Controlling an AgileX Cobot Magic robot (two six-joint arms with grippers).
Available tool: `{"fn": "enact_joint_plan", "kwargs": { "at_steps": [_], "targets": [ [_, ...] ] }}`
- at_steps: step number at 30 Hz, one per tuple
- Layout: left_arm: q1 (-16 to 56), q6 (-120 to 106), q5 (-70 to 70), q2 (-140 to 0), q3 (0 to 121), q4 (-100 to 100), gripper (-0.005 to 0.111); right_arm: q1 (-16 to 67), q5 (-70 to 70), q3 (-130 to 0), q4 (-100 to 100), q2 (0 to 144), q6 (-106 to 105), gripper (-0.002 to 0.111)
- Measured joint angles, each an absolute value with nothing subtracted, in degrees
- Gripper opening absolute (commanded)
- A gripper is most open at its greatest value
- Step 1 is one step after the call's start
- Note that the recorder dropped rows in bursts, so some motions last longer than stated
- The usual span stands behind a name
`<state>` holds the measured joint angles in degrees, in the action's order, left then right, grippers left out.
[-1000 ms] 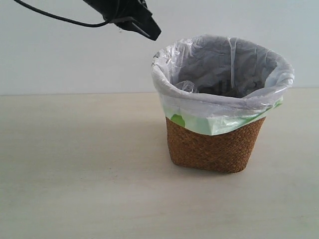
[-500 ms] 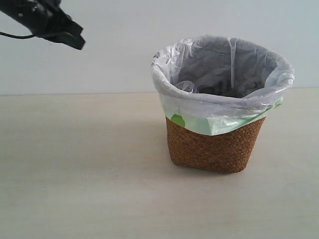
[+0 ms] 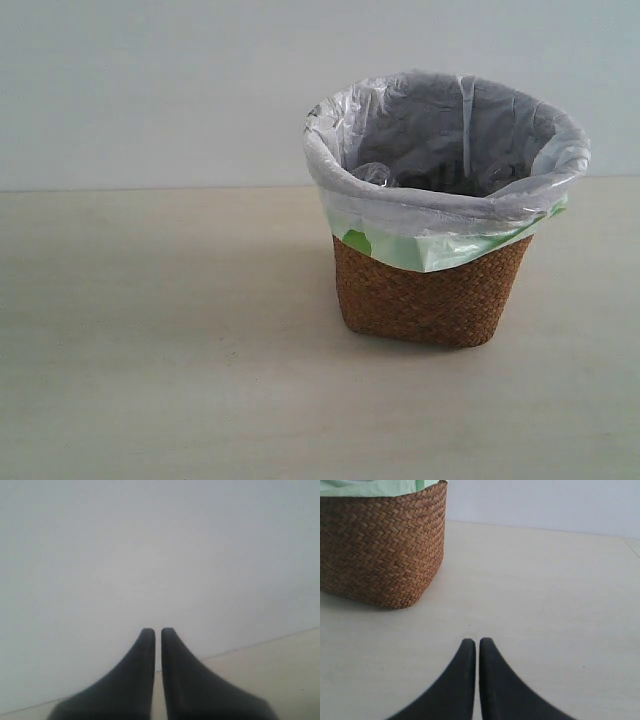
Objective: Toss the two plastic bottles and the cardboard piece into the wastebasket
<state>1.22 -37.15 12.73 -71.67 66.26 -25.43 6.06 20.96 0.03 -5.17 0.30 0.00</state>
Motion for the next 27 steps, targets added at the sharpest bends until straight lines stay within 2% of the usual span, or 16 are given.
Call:
{"fn": "enact_joint_plan", "kwargs": {
  "at_steps": [5, 12, 27],
  "targets": [
    [1.2, -34.6, 8.5, -60.0, 56.3, -25.7, 0.004, 6.1, 21.0, 0.0, -5.2, 0.3, 0.0, 0.000],
    [1.2, -30.0, 5.0, -36.0, 38.2, -25.9, 0.004, 6.1, 21.0, 0.0, -5.2, 0.3, 0.0, 0.000],
    [1.2, -18.6, 4.5, -13.6, 21.7, -29.5, 0.004, 6.1, 21.0, 0.0, -5.2, 0.3, 0.0, 0.000]
  ]
}}
